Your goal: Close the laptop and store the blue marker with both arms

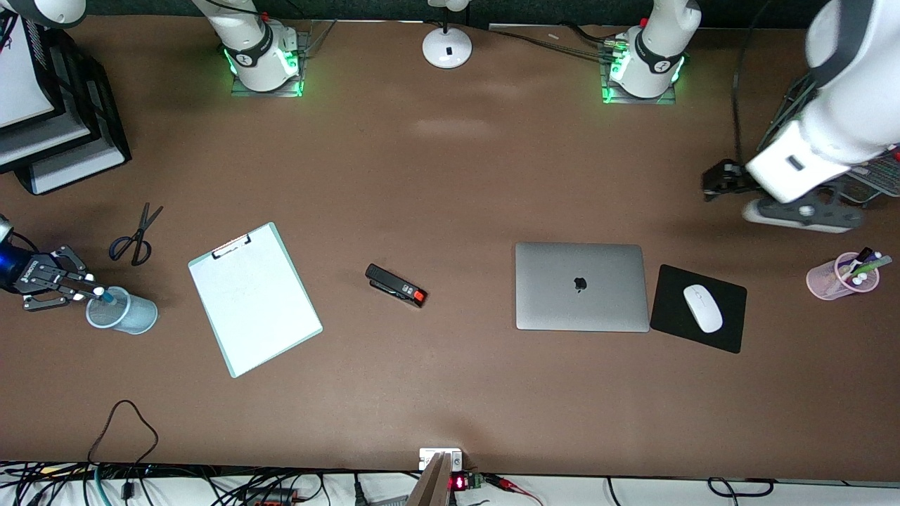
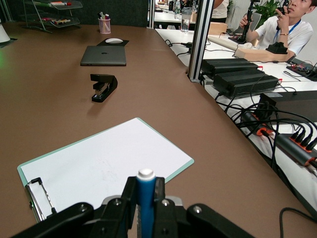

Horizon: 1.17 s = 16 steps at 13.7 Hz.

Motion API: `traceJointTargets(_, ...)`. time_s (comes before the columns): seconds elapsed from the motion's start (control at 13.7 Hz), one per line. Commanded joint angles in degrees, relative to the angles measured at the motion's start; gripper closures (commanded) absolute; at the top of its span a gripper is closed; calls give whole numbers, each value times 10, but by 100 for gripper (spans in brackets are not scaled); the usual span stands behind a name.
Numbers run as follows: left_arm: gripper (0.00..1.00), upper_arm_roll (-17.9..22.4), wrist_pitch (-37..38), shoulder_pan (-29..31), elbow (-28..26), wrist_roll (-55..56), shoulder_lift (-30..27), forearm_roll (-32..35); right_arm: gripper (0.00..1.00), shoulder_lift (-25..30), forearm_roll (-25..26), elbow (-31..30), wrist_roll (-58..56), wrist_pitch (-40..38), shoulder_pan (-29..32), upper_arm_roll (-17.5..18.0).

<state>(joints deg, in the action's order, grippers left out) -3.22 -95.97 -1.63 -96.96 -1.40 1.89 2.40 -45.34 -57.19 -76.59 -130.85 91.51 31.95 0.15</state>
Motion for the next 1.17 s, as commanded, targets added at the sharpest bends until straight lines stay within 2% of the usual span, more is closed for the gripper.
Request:
traceJointTargets(0.0, 0, 27, 1, 0, -5, -49, -24, -8, 86, -11, -10, 14, -6, -6, 8, 6)
traceJointTargets(0.15, 0, 27, 1, 18, -8, -86, -31, -6, 81, -17, -10, 14, -6, -5, 8, 6)
traceJointTargets(0.22, 0, 27, 1, 18, -22, -87, -48, -6, 53, -19, -11, 15, -2, -4, 11, 6)
traceJointTargets(0.29, 0, 27, 0, 18, -35, -86, -58, -5, 1, -18, -12, 14, 6, -5, 11, 6)
traceJointTargets(0.66, 0, 26, 3, 18, -29, -83, -51, -4, 0, -12, -8, 17, 40, -6, 8, 6)
traceJointTargets(0.8, 0, 20, 8, 18, -26, -87, -51, 1, 0, -8, -2, 33, 87, -12, 3, 6)
traceJointTargets(1.09, 0, 19, 18, 18, -14, -83, -50, -2, 0, 34, 55, 61, 204, -9, -49, 6)
